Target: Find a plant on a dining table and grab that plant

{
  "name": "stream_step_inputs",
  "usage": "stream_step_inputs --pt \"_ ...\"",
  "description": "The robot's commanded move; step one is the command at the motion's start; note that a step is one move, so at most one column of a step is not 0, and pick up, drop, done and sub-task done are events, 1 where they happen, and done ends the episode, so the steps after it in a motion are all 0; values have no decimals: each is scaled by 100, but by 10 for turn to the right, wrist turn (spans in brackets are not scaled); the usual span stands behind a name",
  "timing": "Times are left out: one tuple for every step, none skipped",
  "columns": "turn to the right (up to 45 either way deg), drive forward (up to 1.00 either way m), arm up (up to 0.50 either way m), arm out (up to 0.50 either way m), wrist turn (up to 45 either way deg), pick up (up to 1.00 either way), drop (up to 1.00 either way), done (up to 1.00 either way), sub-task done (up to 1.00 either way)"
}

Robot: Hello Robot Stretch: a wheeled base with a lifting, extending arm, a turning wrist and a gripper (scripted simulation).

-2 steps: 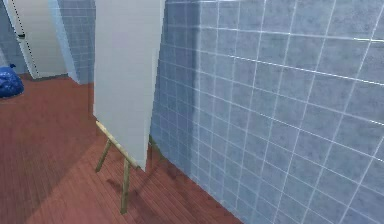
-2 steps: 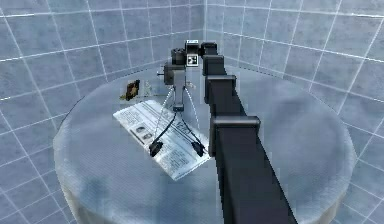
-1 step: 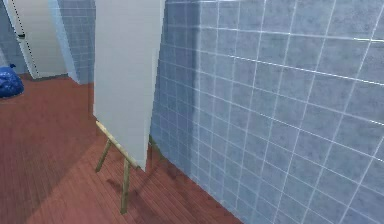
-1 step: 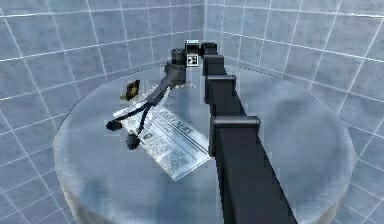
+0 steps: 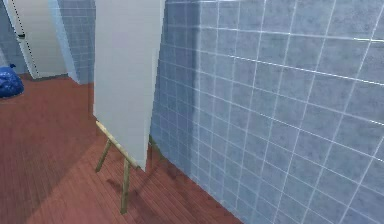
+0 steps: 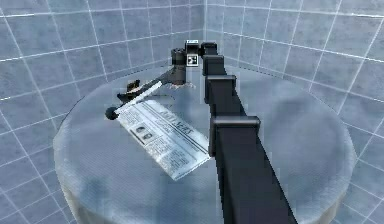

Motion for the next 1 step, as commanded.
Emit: stream_step_inputs --pt "0 0 0 0 450 0 0 0 0"
